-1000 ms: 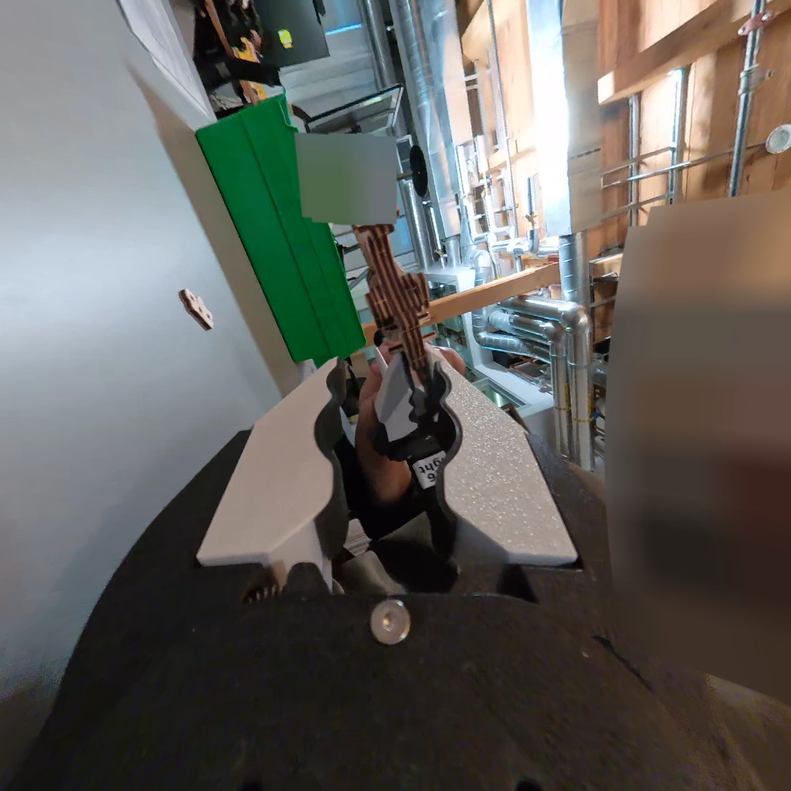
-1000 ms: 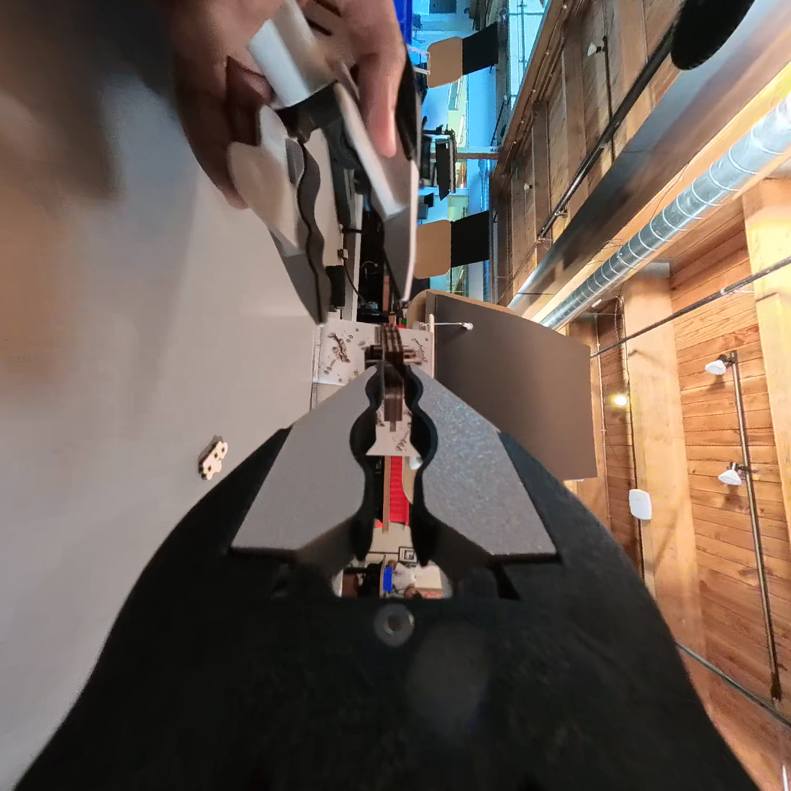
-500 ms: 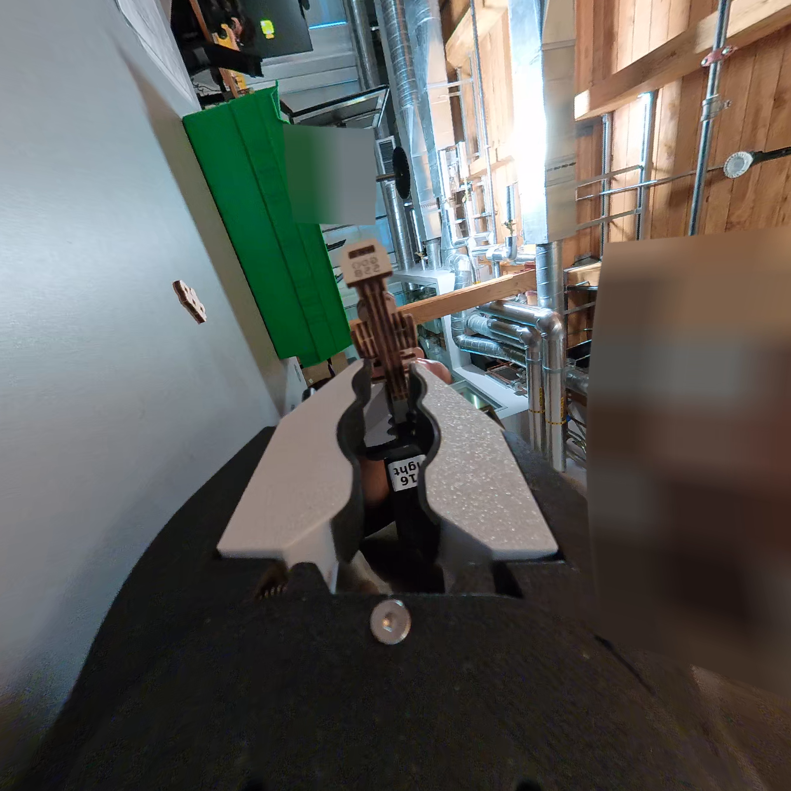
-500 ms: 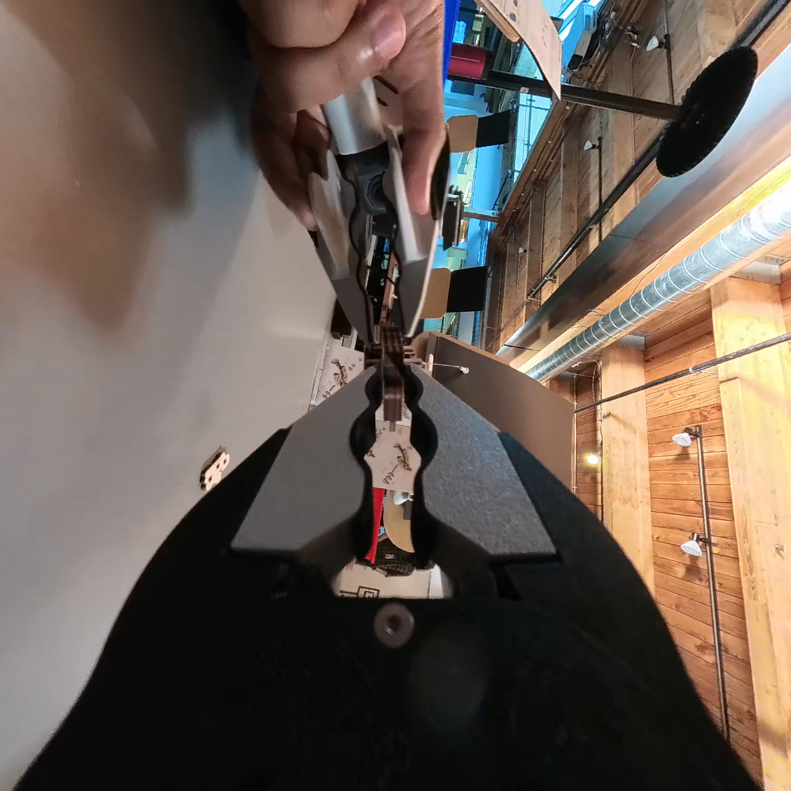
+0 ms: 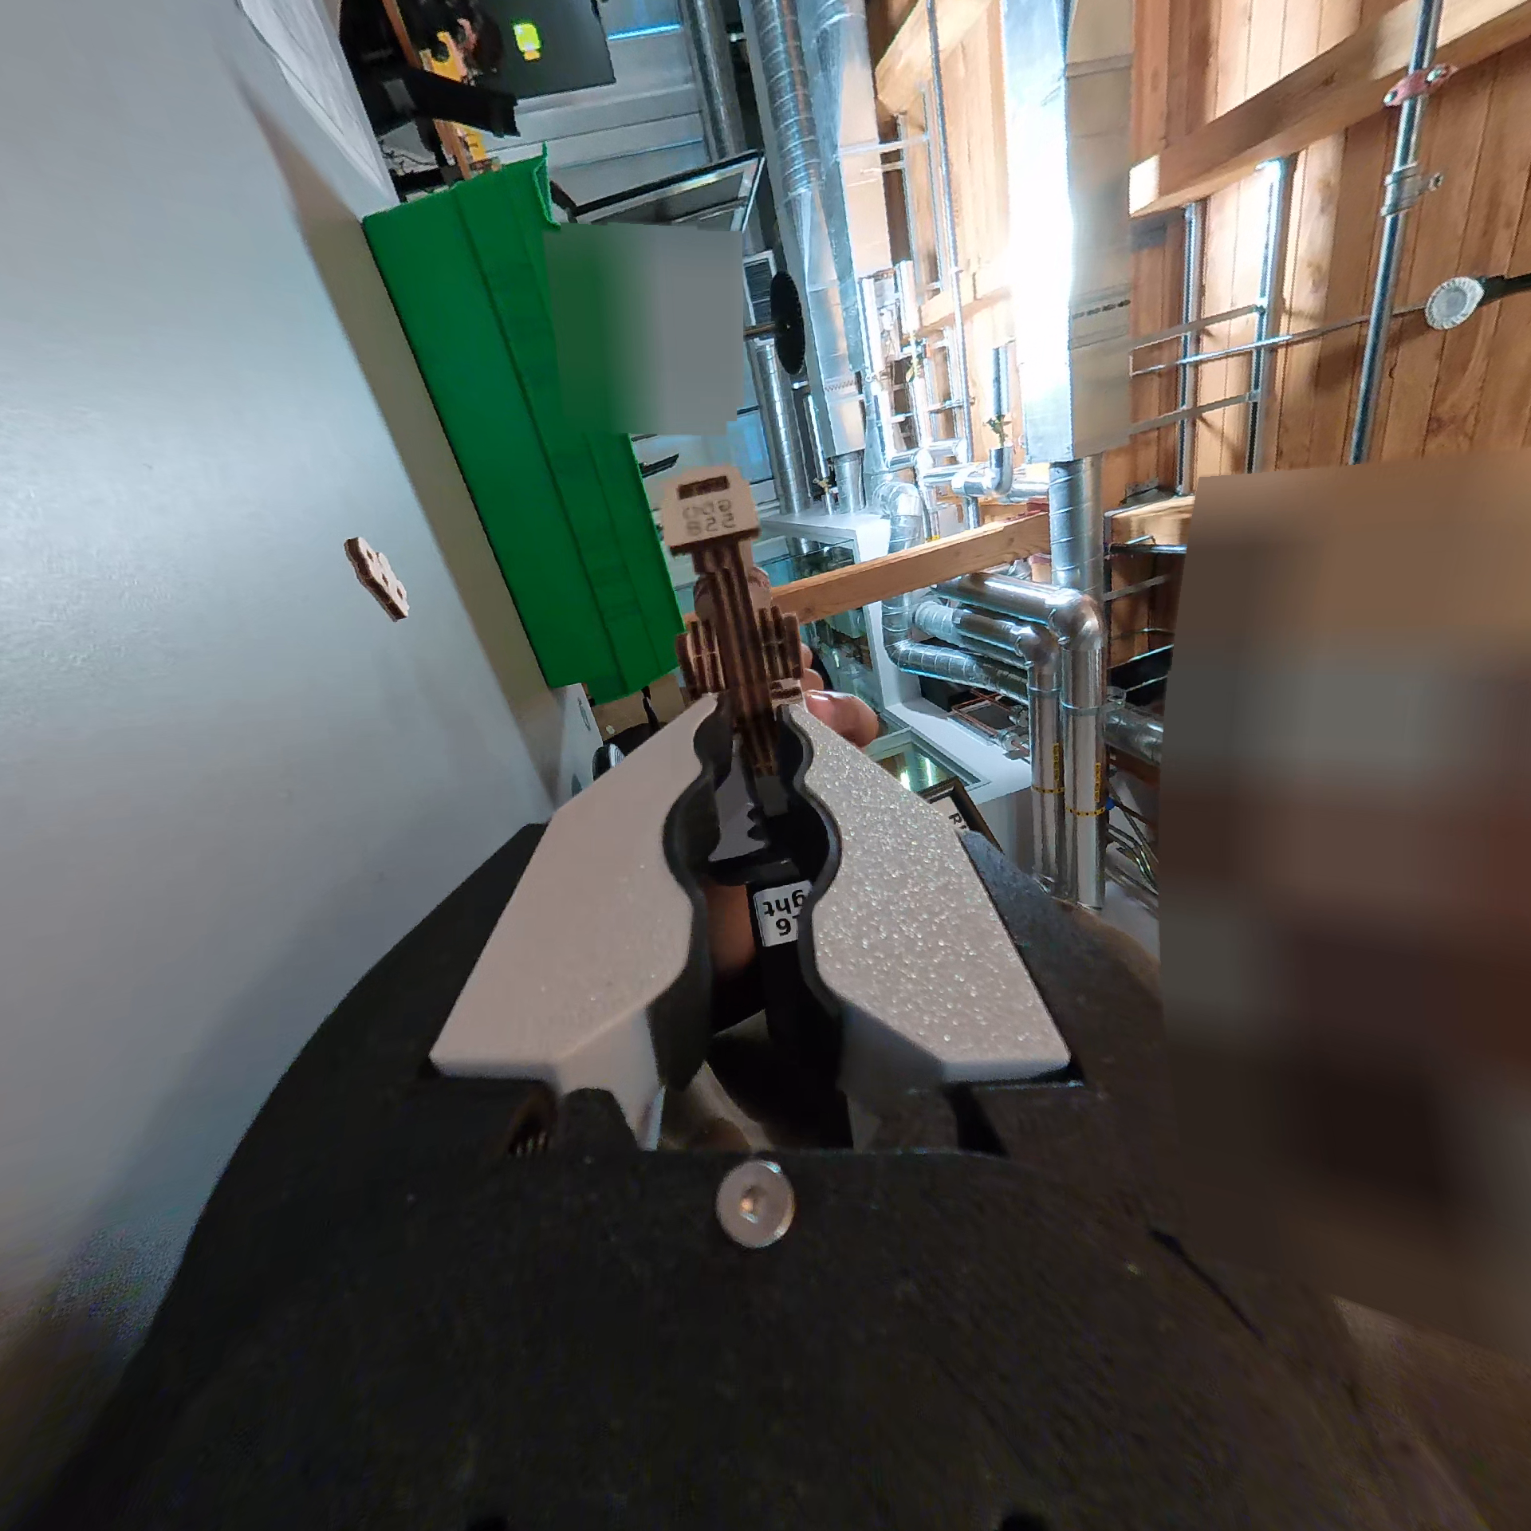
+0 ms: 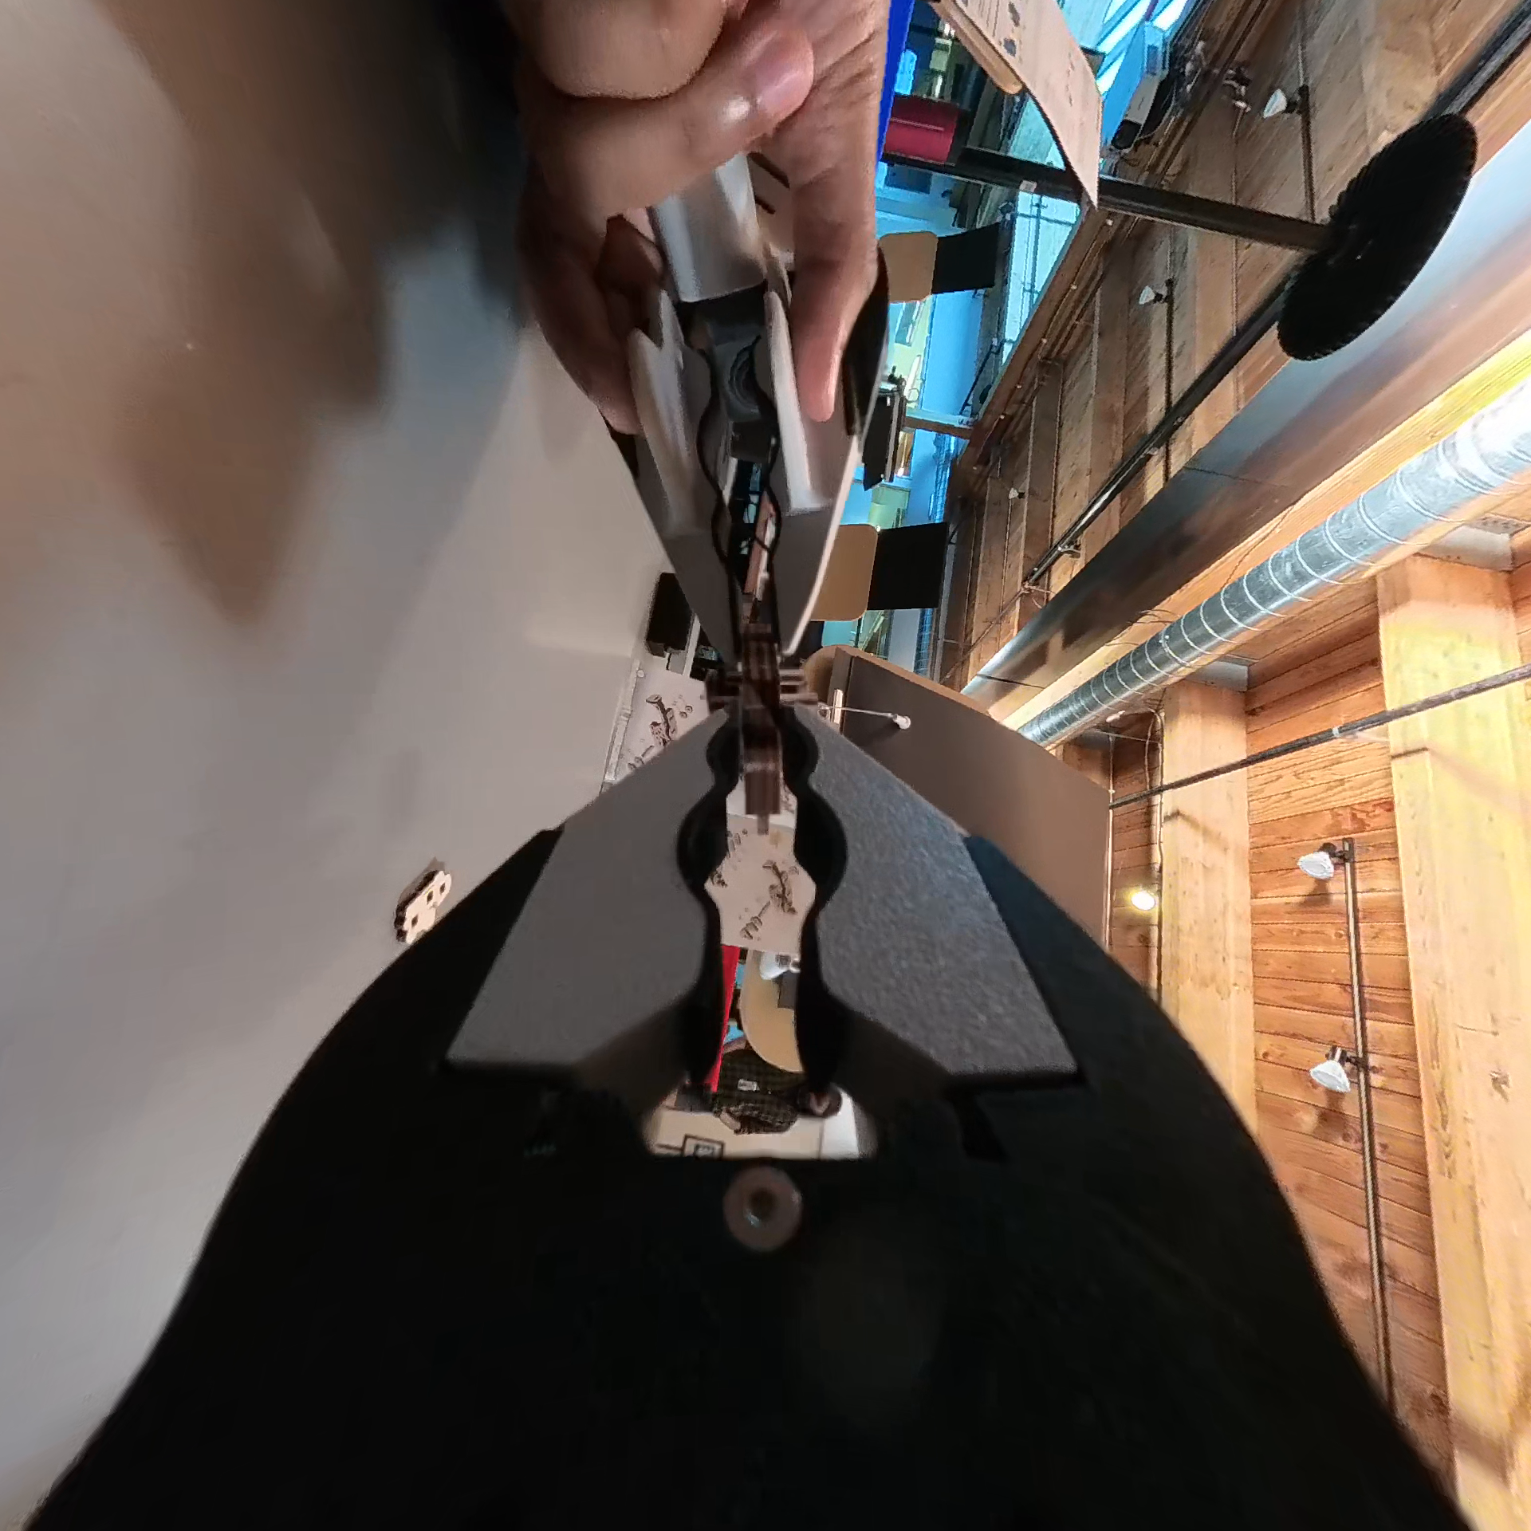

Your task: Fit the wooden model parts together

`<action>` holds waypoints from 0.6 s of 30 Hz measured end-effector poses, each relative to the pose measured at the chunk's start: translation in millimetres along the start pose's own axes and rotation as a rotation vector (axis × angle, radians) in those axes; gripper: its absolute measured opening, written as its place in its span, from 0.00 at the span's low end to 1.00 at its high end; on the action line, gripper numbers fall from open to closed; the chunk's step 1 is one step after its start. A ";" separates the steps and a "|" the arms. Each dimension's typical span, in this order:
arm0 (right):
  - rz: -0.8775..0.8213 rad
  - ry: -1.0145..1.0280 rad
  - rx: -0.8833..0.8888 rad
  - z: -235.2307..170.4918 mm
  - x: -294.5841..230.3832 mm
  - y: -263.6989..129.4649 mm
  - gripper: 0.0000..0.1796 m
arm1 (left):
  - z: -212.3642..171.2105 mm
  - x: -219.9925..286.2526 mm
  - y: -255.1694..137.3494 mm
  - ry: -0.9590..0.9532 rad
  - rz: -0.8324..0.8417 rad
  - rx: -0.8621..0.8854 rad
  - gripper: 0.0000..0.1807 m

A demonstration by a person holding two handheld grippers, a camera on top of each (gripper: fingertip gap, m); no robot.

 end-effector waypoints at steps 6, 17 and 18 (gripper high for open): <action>-0.025 0.354 -0.071 -18.6 5.2 4.4 0.04 | 9.8 4.7 -8.3 0.068 0.017 0.119 0.03; 0.428 2.139 0.173 -32.7 23.2 18.6 0.22 | 16.1 22.8 -12.2 0.276 0.034 0.292 0.03; 0.428 2.156 0.169 -32.9 21.5 19.3 0.22 | 14.8 23.1 -10.4 0.276 0.028 0.289 0.03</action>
Point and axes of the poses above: each gripper's, where its closed fingertips meet, y out along the fingers, z out of its top, x = y × z across the jaws, the point moved 8 cm from there along -y, back along the fingers, and after that the axes turned 12 degrees about y, right-handed, at the moved point
